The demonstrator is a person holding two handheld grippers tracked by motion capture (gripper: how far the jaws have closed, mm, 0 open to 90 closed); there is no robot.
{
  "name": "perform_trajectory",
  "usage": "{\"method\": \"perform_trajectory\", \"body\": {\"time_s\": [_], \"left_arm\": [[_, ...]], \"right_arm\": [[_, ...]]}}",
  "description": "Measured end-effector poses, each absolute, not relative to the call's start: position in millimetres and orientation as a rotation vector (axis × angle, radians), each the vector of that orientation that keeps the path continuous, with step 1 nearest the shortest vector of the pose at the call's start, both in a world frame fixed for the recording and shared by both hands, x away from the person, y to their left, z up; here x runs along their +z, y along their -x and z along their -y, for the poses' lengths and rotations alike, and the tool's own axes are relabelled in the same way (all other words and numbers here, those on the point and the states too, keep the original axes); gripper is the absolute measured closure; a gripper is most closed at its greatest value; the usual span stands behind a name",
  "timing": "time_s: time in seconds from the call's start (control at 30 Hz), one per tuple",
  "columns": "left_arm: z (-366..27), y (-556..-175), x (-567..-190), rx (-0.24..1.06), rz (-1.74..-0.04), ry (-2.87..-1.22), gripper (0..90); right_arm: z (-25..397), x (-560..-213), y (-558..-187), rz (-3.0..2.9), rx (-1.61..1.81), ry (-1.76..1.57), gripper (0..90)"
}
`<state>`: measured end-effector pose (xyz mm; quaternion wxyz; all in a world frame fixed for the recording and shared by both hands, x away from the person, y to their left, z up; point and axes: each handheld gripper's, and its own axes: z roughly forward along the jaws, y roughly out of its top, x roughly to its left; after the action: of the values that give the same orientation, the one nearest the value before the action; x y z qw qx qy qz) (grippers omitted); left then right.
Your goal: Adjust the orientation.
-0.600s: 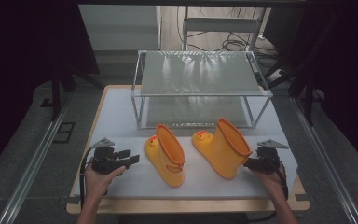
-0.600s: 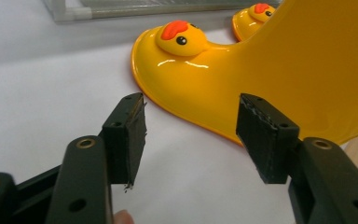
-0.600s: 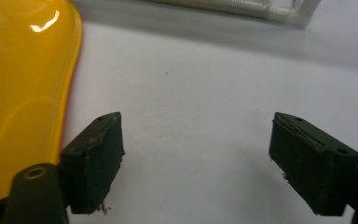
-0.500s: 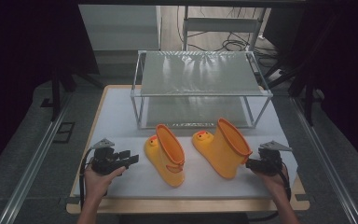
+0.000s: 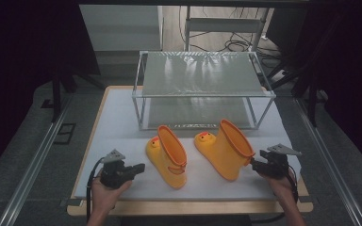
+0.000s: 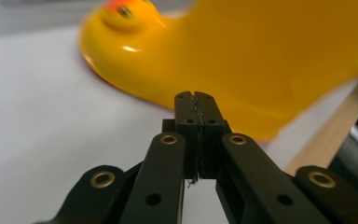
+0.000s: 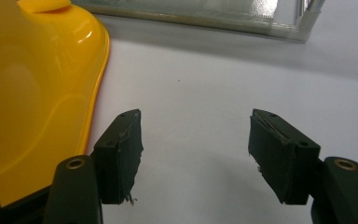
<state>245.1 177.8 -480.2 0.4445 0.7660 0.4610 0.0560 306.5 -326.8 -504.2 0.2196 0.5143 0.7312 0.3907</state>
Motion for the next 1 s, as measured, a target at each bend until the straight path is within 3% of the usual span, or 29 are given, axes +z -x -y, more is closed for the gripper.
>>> {"method": "perform_trajectory", "body": {"time_s": [0.4, 0.63, 1.0], "left_arm": [[-100, -211, -497, 0.133, -0.980, -2.008, 88.2], [-59, -207, -502, 0.205, -0.933, -2.018, 88.5], [-34, -220, -500, 0.302, -0.938, -1.988, 89.6]], "right_arm": [[335, -508, -308, -2.025, 1.078, -1.454, 36.1], [335, -513, -308, -2.043, 1.069, -1.439, 35.5], [335, -514, -308, -2.048, 1.047, -1.453, 35.7]]}}
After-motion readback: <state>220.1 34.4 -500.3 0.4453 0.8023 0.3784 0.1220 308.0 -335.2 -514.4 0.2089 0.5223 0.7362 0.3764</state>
